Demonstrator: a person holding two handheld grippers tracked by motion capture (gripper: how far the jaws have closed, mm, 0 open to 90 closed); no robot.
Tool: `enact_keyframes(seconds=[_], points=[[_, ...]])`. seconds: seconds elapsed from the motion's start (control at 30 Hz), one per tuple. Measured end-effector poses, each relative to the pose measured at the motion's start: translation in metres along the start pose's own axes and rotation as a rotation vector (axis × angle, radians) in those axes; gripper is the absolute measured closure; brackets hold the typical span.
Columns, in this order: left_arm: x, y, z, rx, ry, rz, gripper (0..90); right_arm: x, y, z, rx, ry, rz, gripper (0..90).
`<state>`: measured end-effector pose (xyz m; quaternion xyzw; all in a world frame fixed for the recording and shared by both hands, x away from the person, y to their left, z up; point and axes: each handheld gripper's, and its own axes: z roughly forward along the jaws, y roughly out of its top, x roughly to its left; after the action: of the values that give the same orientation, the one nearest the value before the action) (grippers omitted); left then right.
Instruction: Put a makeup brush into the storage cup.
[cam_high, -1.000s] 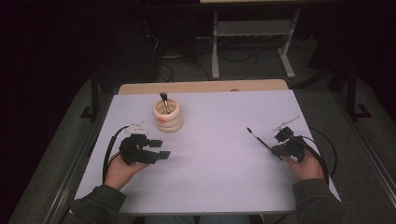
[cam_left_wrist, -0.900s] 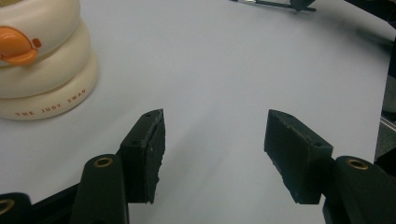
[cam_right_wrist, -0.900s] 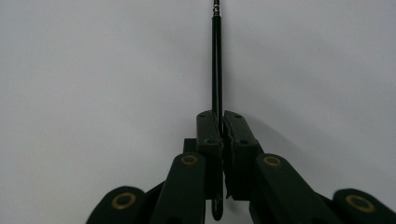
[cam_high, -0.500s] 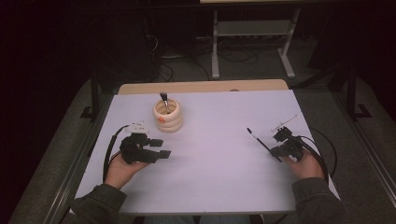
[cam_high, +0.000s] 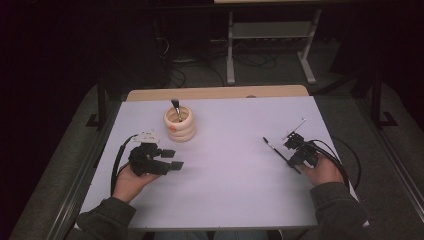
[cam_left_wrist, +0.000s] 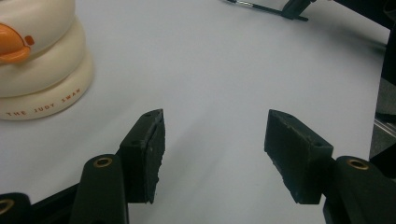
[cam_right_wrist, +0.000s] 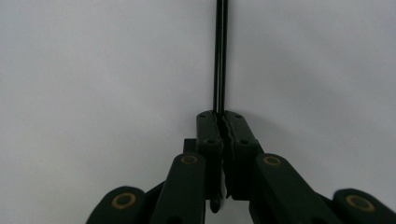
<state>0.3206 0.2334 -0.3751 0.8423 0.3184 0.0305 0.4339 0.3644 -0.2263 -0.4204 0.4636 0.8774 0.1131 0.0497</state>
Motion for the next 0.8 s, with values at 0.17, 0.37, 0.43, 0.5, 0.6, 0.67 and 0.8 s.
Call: enact_keyframes(seconds=[0.17,0.37,0.43,0.5,0.6,0.67,0.8], points=[[0.001,0.001,0.000,0.002,-0.004,-0.004,38.0,0.002,-0.010,-0.002,-0.075,0.045,0.013,85.2],[-0.002,0.002,0.003,0.008,-0.009,0.003,38.0,0.011,-0.016,-0.011,-0.166,0.105,-0.015,85.2],[-0.002,0.002,0.003,0.009,-0.010,0.006,38.0,0.014,-0.017,-0.014,-0.195,0.120,-0.014,85.1],[-0.004,0.003,0.004,0.003,-0.015,0.003,38.0,0.016,-0.018,-0.017,-0.225,0.147,-0.023,85.1],[-0.006,0.004,0.006,0.004,-0.021,0.002,38.0,0.021,-0.019,-0.023,-0.268,0.162,-0.046,85.1],[-0.007,0.005,0.007,0.012,-0.024,0.011,38.0,0.024,-0.019,-0.025,-0.287,0.172,-0.060,85.1],[-0.010,0.006,0.008,0.005,-0.036,0.013,38.1,0.036,-0.017,-0.031,-0.329,0.208,-0.086,85.1]])
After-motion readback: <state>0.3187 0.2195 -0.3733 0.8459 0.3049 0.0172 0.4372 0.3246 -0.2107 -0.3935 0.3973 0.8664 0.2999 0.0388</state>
